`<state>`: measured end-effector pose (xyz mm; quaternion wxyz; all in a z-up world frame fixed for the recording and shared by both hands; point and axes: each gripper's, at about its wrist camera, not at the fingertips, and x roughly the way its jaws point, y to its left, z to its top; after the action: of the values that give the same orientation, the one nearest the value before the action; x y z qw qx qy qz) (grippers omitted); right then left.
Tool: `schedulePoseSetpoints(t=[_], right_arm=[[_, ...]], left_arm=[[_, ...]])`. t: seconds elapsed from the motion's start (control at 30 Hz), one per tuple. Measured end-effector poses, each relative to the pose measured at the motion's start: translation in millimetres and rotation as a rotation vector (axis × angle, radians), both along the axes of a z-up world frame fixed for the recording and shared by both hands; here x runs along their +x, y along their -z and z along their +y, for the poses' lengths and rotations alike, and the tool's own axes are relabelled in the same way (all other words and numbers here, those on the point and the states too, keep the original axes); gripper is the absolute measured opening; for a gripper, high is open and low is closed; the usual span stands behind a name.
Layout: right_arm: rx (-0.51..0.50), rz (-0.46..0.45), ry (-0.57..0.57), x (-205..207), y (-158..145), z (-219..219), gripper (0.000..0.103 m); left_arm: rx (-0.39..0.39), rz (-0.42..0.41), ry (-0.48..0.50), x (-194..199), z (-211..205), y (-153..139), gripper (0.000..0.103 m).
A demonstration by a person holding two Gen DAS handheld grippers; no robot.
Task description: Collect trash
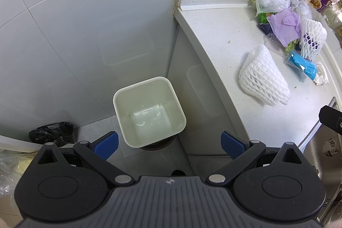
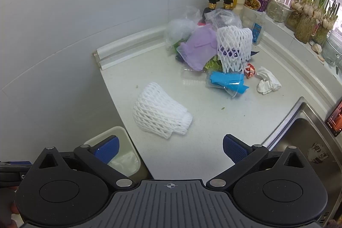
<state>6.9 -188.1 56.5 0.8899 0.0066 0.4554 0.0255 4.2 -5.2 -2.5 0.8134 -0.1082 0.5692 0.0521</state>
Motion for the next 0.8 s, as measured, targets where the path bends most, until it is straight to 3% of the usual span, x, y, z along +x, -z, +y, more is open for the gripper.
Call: schedulePoseSetpoints(t=[0.8], right_arm=[[-0.003,0.002,-0.002,1.5,1.9,0.2,0.103]], left_arm=[[-0.004,0.000,-0.002,-0.2,1.7,0.1,0.102]])
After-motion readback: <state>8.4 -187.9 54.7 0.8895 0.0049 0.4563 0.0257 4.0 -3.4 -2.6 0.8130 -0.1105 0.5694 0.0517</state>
